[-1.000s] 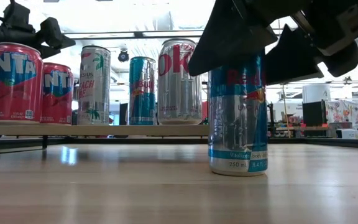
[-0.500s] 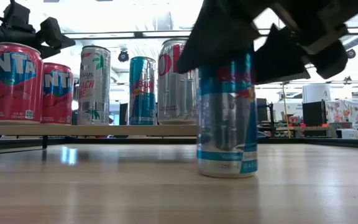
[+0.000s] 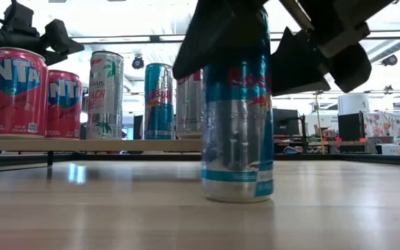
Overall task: Place canned beverage on shelf
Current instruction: Move the blue soda can to the bottom middle of the table
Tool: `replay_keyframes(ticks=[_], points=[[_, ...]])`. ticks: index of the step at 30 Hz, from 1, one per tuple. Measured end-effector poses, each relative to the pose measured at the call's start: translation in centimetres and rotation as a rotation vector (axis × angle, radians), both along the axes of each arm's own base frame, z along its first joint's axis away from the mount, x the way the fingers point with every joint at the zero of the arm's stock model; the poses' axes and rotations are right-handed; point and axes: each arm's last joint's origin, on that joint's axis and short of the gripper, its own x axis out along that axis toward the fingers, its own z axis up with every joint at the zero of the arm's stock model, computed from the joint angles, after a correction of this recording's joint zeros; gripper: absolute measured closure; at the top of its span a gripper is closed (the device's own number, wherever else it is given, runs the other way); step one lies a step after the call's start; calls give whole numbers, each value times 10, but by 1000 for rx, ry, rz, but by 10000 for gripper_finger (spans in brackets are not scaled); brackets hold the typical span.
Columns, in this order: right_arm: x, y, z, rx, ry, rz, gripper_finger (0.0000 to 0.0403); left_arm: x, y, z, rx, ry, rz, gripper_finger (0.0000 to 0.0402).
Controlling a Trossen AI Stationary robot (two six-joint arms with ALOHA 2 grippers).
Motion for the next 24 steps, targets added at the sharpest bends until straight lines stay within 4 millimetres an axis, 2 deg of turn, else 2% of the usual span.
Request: replay_keyframes(ticks=[5,13,24], points=[[4,4,2,19,-31,19,79,0,0,0,0,1,0,91],[15,0,6,-77,13,91,79,0,0,0,0,1,0,91],[54,-34,12,-50,25,135,79,0,0,0,0,1,0,91]])
